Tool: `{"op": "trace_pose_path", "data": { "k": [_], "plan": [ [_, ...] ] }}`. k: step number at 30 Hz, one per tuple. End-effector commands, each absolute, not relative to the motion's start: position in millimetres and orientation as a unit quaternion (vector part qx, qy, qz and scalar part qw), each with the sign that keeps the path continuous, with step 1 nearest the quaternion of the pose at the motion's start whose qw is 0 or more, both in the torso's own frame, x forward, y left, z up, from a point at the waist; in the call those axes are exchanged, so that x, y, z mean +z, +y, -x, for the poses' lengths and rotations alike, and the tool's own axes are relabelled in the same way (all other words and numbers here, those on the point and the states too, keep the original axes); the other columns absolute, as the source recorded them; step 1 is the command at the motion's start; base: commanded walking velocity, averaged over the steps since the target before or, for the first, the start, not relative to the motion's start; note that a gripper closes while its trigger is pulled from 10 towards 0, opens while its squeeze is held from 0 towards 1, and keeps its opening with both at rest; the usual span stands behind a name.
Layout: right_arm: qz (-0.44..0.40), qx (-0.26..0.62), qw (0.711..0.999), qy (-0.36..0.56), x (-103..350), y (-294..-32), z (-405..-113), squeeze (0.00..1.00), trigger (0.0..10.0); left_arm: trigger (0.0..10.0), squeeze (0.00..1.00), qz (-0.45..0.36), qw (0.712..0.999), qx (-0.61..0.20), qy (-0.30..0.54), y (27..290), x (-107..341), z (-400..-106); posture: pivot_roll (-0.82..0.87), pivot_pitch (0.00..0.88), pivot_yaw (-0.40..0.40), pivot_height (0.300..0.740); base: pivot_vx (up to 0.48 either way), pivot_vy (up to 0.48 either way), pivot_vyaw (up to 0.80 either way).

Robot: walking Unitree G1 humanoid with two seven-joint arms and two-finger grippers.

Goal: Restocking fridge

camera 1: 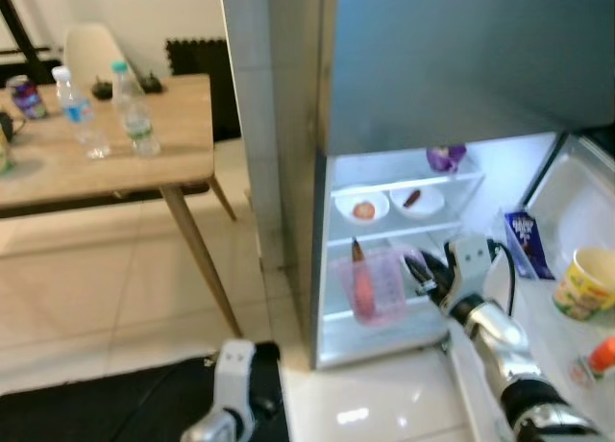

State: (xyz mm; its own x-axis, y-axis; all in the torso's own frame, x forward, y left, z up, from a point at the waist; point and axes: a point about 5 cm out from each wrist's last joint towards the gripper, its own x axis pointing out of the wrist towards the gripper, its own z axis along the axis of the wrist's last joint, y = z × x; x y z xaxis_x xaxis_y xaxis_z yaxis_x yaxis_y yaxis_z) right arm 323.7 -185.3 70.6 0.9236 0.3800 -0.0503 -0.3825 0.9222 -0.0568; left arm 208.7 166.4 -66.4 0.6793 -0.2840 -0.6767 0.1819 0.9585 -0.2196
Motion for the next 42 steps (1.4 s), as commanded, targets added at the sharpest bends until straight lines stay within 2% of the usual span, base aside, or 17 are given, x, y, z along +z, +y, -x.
{"op": "trace_pose_path", "data": {
  "k": [1, 12, 22, 29, 42],
  "plan": [
    [0.033, 0.194, 0.980, 0.012, 73.5, -186.0, -325.2, 0.00, 10.0, 10.0, 0.00, 0.067, 0.913, -0.128, 0.382, 165.9, -66.7, -208.4, -0.04, 0.000, -0.032, 0.740, 0.000, -0.326, 0.00],
    [0.038, 0.202, 0.979, 0.010, 74.4, -185.2, -325.2, 0.00, 10.0, 10.0, 0.00, 0.077, 0.914, -0.120, 0.381, 165.4, -66.9, -208.4, -0.05, 0.000, -0.035, 0.740, 0.000, -0.051, 0.00],
    [0.033, 0.245, 0.969, -0.008, 80.8, -171.4, -326.7, 0.00, 10.0, 10.0, 0.00, 0.078, 0.913, -0.123, 0.382, 164.3, -67.3, -207.6, -0.05, 0.000, -0.035, 0.740, 0.000, 0.000, 0.00],
    [0.025, 0.280, 0.959, -0.013, 81.7, -159.8, -325.5, 0.00, 10.0, 10.0, 0.00, 0.077, 0.913, -0.123, 0.383, 164.6, -67.6, -207.1, -0.05, 0.000, -0.035, 0.740, 0.000, 0.000, 0.78],
    [0.025, 0.279, 0.960, -0.011, 80.4, -162.2, -323.9, 0.00, 10.0, 10.0, 0.00, 0.074, 0.913, -0.124, 0.381, 164.6, -67.4, -207.3, -0.04, 0.000, -0.035, 0.740, 0.000, 0.000, 0.77]
  ]
}}
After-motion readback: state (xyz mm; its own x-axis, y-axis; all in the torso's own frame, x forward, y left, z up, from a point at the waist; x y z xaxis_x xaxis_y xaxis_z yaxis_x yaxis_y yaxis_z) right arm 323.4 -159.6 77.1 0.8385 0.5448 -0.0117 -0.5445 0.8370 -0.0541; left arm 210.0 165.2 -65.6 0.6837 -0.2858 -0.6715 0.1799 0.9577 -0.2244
